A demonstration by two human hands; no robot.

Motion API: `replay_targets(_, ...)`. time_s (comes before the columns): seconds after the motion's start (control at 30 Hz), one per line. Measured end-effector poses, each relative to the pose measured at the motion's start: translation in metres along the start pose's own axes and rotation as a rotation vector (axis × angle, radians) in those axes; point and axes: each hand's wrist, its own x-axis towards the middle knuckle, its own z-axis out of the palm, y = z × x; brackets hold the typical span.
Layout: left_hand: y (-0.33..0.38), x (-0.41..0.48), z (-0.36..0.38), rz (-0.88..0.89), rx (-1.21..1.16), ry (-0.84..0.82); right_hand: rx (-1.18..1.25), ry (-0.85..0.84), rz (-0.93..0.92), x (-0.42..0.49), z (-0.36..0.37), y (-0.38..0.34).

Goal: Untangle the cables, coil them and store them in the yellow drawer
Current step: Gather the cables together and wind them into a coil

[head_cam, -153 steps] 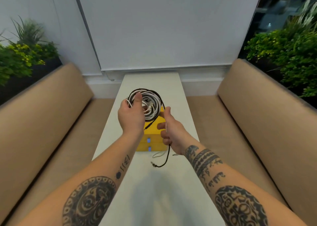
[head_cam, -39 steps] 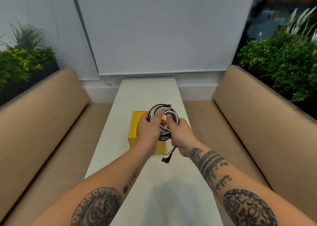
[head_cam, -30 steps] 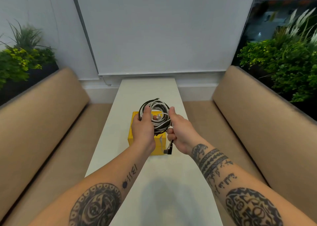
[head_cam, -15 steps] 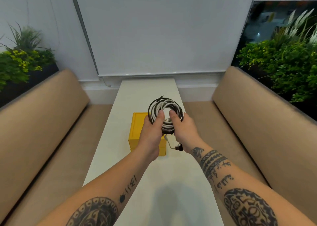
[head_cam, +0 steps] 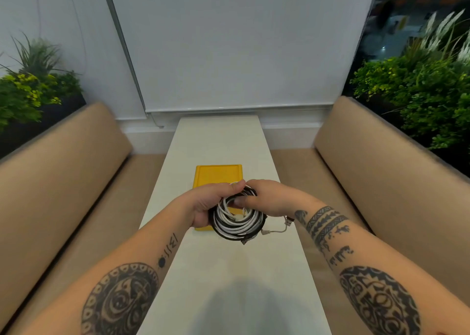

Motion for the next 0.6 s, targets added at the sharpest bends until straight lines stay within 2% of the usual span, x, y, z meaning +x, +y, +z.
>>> replay_targets(0.1, -0.001, 0.005, 0.001, 0.099, 0.005, 0.088, 0.168, -0.031, 0.016, 0.001, -0.001, 0.007)
replay_targets(0.2, 0.002, 0.009, -0.004, 0.194, 0.032, 0.195, 0.564, -0.039, -0.002, 0.005, 0.002, 0.018)
replay_targets(0.27, 0.004, 0.010, -0.007, 0.232, 0.045, 0.224, 0.802, -0.119, -0.004, 0.005, 0.001, 0.023)
replay_targets(0.33, 0.005, 0.011, -0.009, 0.249, 0.038, 0.222, 0.937, -0.201, -0.028, 0.006, 0.000, 0.027)
replay_targets(0.43, 0.006, 0.014, -0.012, 0.258, -0.037, 0.226, 0.960, -0.183, -0.025, 0.008, 0.000, 0.029)
replay_targets(0.6, 0.004, 0.020, -0.015, 0.269, -0.182, 0.247, 0.820, 0.043, 0.009, 0.007, 0.004, 0.021)
